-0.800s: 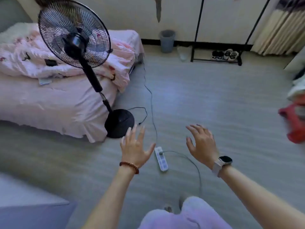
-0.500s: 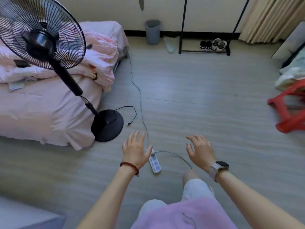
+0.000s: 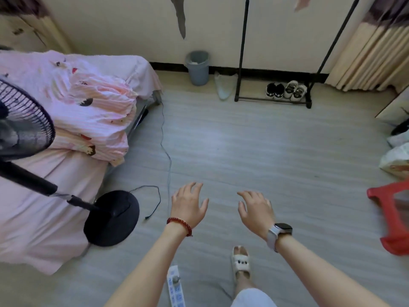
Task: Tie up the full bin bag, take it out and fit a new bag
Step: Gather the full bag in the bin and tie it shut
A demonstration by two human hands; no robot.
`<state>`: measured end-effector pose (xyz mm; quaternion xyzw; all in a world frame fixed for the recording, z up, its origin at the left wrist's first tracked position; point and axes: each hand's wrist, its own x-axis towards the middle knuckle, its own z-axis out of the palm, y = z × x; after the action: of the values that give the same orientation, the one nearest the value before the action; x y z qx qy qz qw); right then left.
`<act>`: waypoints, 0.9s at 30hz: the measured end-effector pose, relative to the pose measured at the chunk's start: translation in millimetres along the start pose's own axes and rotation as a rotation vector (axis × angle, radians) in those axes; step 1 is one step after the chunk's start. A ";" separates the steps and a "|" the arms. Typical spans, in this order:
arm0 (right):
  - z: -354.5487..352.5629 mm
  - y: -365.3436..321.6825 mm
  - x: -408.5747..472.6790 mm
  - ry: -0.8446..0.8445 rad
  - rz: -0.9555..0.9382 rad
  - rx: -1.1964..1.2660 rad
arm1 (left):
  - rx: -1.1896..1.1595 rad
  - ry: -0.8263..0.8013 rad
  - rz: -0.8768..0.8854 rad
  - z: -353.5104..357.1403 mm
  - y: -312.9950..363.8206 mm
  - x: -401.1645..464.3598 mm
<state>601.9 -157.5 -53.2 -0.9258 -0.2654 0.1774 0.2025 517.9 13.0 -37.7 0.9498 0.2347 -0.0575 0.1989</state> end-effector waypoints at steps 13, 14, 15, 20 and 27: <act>-82.6 -0.2 208.9 -0.068 -0.065 -0.080 | 0.017 0.095 -0.060 -65.7 23.3 195.3; -84.8 -3.8 222.6 -0.070 -0.081 -0.083 | 0.011 0.106 -0.068 -68.4 18.6 205.4; -86.6 -8.1 243.7 -0.069 -0.095 -0.082 | 0.004 0.118 -0.076 -71.6 11.4 222.6; -90.8 -37.1 367.5 -0.049 -0.099 -0.098 | 0.016 0.131 -0.092 -95.8 -34.2 335.8; -115.6 -107.9 553.3 -0.010 -0.074 -0.104 | 0.045 0.198 -0.021 -169.0 -97.6 524.3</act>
<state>1047.6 205.5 -26.0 -0.9237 -0.3093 0.1602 0.1592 937.8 382.4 -23.6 0.9525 0.2617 0.0294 0.1529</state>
